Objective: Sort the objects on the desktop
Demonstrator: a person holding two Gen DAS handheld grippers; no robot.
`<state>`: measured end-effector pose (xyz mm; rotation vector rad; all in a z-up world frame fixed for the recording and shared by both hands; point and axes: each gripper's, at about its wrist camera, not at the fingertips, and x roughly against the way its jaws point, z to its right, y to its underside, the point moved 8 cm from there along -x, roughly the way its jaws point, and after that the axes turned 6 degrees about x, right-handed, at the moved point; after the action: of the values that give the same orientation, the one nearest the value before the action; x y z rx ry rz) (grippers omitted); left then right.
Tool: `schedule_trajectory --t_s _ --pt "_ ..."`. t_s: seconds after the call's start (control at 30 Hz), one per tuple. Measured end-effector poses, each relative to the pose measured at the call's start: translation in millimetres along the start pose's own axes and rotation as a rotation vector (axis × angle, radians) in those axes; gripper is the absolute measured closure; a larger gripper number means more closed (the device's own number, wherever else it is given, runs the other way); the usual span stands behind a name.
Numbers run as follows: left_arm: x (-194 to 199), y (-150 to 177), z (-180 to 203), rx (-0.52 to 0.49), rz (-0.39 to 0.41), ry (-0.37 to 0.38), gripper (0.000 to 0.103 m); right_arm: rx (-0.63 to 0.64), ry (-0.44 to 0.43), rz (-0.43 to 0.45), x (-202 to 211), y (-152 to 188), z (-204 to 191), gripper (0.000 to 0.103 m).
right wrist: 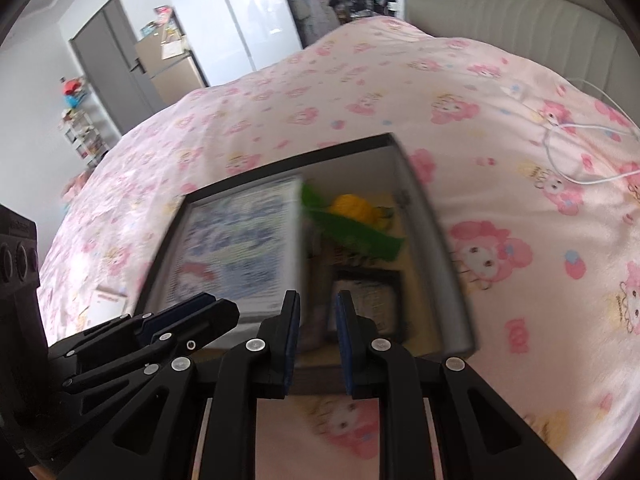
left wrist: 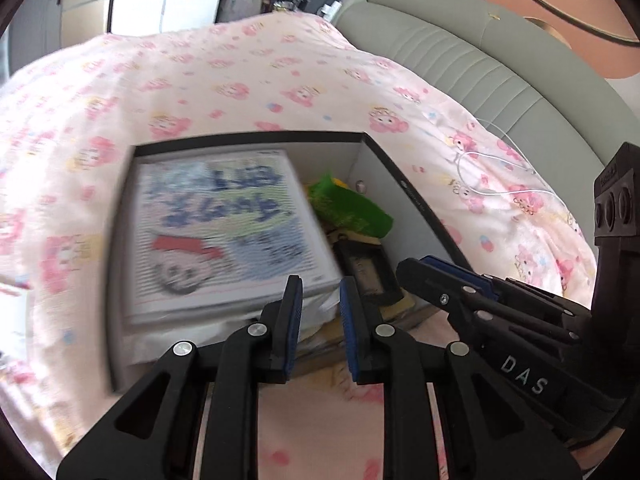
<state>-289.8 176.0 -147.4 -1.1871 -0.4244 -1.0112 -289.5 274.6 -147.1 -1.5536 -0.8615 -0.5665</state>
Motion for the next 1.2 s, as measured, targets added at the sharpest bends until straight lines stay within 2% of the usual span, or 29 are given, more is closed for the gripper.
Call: schedule_trajectory --t_s 0.33,0.63,0.73,1.03,1.2 --pt "116.8 38.6 -51.3 0.009 0.126 -0.132 0.084 0.041 -0.09 0.02 44.3 50.0 -105.2 0.086" --pt "187.8 76.0 -89.1 0.06 0.209 -0.214 0.084 0.134 -0.126 0.04 77.6 76.3 -175.3 0.086" --pt "202.1 86.5 -95.7 0.072 0.236 -0.241 0.084 0.147 -0.136 0.04 84.6 85.6 -189.0 0.086" --pt "204.5 105.8 -114.5 0.101 0.212 -0.267 0.083 0.174 -0.129 0.01 78.7 103.5 -205.3 0.086" --pt "201.3 109.4 -129.1 0.123 0.194 -0.287 0.073 0.181 -0.131 -0.008 71.1 109.8 -213.0 0.086"
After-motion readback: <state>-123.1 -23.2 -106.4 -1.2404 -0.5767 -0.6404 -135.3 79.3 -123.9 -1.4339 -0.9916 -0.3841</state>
